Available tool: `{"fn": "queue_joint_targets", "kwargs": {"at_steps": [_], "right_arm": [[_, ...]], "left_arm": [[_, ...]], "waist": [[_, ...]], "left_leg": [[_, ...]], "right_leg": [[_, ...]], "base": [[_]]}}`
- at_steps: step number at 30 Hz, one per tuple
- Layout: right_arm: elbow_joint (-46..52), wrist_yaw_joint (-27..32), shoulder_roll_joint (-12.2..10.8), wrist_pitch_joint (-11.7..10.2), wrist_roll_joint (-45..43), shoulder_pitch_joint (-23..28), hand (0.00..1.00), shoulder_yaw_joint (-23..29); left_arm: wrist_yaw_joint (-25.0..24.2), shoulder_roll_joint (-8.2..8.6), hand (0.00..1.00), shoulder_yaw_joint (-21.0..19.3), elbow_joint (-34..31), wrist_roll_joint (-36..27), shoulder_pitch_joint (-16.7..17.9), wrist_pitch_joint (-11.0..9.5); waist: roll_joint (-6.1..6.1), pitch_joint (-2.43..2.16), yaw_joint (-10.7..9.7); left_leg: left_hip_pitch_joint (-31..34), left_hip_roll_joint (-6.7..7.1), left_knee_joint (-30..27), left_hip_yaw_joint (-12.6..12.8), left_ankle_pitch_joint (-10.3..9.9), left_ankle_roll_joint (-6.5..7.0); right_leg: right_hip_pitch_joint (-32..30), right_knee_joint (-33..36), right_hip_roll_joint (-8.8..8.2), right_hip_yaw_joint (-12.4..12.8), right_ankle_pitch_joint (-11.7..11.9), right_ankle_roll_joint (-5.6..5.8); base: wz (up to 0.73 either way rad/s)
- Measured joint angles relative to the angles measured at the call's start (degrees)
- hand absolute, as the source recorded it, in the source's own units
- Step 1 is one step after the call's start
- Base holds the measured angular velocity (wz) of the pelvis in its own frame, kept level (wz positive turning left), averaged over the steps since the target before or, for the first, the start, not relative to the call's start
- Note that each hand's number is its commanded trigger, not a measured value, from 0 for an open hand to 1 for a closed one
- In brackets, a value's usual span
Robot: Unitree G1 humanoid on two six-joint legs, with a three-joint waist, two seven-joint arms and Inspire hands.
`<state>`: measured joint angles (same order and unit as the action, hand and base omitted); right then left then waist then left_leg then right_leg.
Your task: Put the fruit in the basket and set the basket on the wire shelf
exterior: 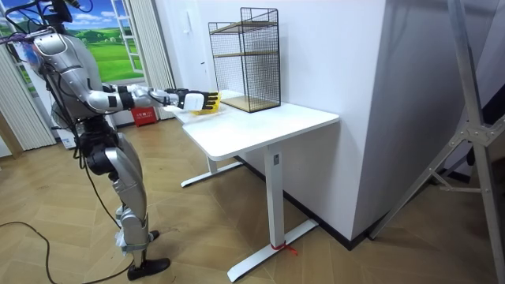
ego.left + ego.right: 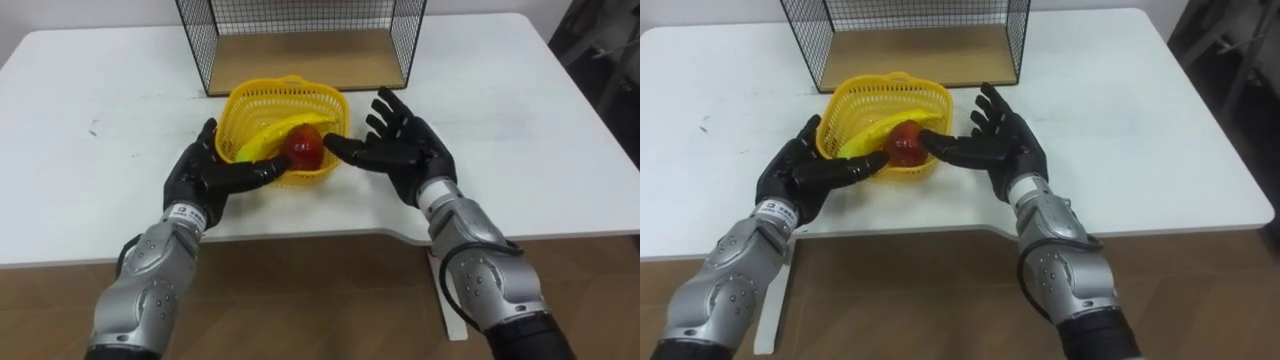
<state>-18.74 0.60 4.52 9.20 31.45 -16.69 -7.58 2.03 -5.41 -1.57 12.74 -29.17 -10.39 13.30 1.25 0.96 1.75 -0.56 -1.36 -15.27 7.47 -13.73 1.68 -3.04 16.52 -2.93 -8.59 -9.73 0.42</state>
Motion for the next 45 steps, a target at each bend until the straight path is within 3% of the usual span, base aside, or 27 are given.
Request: {"fn": "queue_joint_targets", "kwargs": {"at_steps": [28, 35, 45], "right_arm": [[-3.2, -2.2, -0.5, 0.2, -0.6, 0.0, 0.0, -2.5], [-3.3, -2.6, -1.0, 0.2, -2.7, -0.2, 0.0, -2.5], [-3.2, -2.5, -1.0, 0.1, -3.0, -0.3, 0.0, -2.4]], "left_arm": [[-0.5, 0.31, 0.0, 0.7, -0.5, 0.1, -0.2, 0.0], [-1.0, 0.63, 0.0, 1.2, 0.0, 0.7, -3.7, 0.0], [-1.2, 1.51, 0.0, 2.3, 0.2, 0.7, -3.7, 0.0]], "waist": [[-0.87, -0.04, 0.3], [-0.91, 0.0, 0.7], [-0.76, 0.11, 1.0]], "left_leg": [[-0.1, -0.01, -0.1, -0.4, 0.0, 0.0], [-0.1, 0.01, -0.1, -0.3, 0.0, 0.0], [0.3, 0.0, 0.0, -0.1, 0.0, 0.0]], "right_leg": [[0.5, -0.8, 0.07, -0.1, 0.3, 0.08], [0.5, -0.8, 0.04, -0.2, 0.3, 0.08], [0.1, -0.8, 0.06, -0.2, 0.3, 0.09]], "base": [[0.0], [0.0], [0.0]]}}
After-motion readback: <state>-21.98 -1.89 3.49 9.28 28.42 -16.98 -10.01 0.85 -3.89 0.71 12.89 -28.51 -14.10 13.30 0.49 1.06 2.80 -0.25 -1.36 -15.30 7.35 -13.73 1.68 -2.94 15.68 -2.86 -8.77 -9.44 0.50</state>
